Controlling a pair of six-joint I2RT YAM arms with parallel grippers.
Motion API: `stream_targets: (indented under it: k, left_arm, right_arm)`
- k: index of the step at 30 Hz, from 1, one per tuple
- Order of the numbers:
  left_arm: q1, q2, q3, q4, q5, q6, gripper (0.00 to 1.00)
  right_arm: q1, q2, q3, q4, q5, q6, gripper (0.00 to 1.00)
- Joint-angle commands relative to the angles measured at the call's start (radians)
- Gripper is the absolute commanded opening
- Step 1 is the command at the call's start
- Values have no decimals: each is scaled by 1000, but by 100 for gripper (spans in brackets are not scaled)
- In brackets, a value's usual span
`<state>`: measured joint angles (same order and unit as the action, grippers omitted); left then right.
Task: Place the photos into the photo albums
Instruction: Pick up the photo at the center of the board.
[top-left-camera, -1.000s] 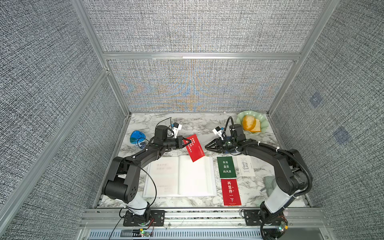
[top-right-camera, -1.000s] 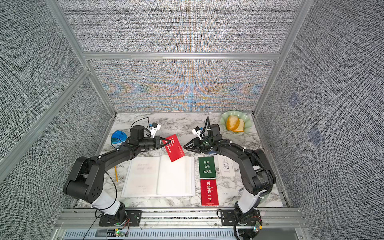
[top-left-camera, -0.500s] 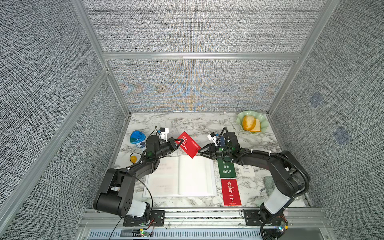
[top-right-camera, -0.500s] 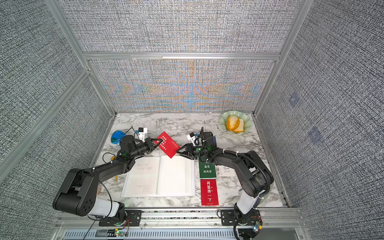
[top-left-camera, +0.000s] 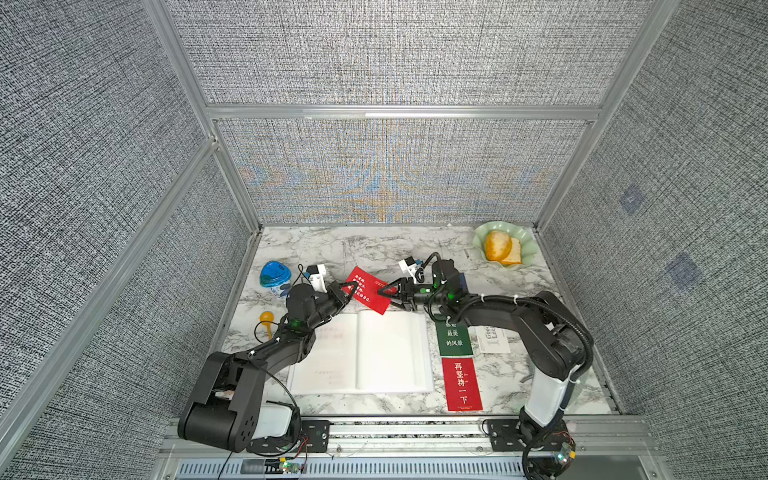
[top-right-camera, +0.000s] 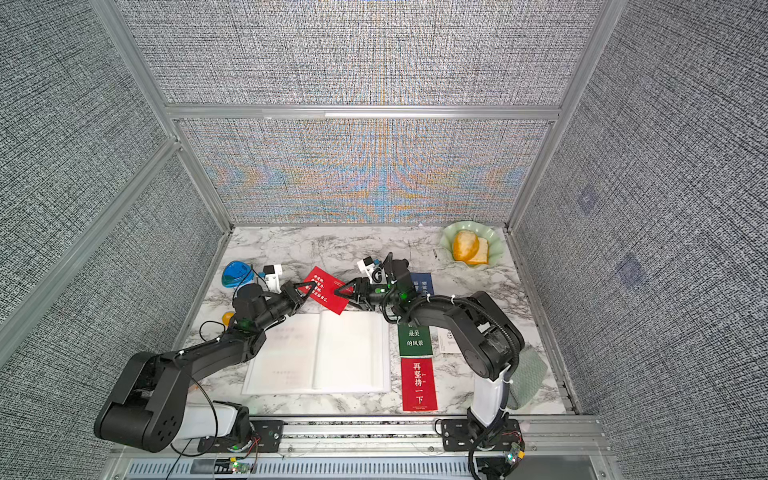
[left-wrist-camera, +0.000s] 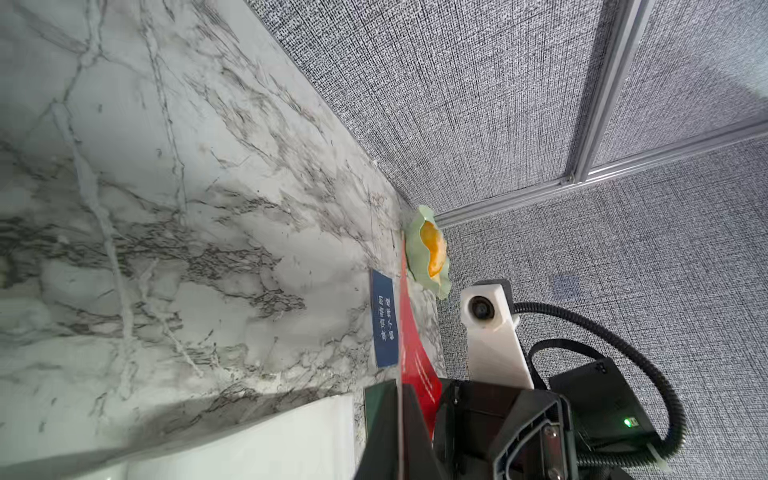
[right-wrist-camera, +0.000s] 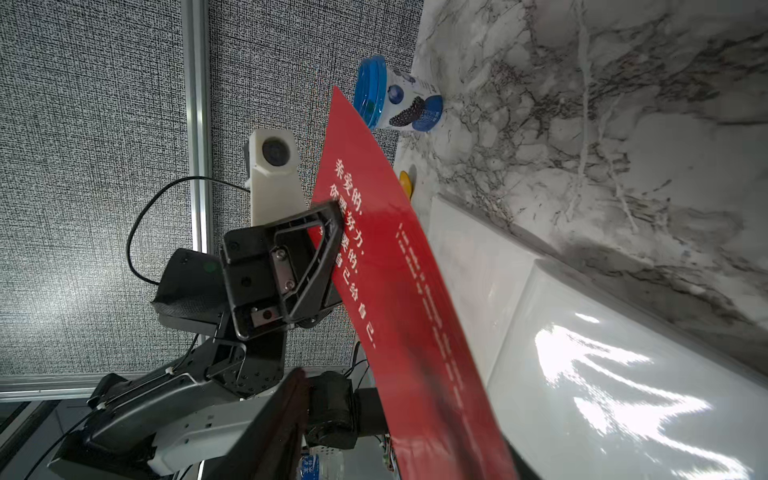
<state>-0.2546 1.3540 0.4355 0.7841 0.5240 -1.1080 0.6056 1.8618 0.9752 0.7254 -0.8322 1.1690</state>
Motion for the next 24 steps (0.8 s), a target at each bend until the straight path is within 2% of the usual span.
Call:
stream_targets:
  k: [1,10,16,20,24]
  left_arm:
    - [0,-13,-5,38,-20,-4,0]
    - [0,-68,-43,12,-90,-12,0]
    - [0,-98,-40,-28,-119,0,0]
    - [0,-103,-44,-34,-126,-1,0]
    - [0,-104,-40,-59,-127,7,0]
  right_arm:
    - [3,6,9,58,17,50,53]
    - [27,21,28,52,37,67,47]
    - [43,41,29,87,48,96,39]
    - [50,50,29,100,59,107,32]
    - [51,55,35,94,70,113,16]
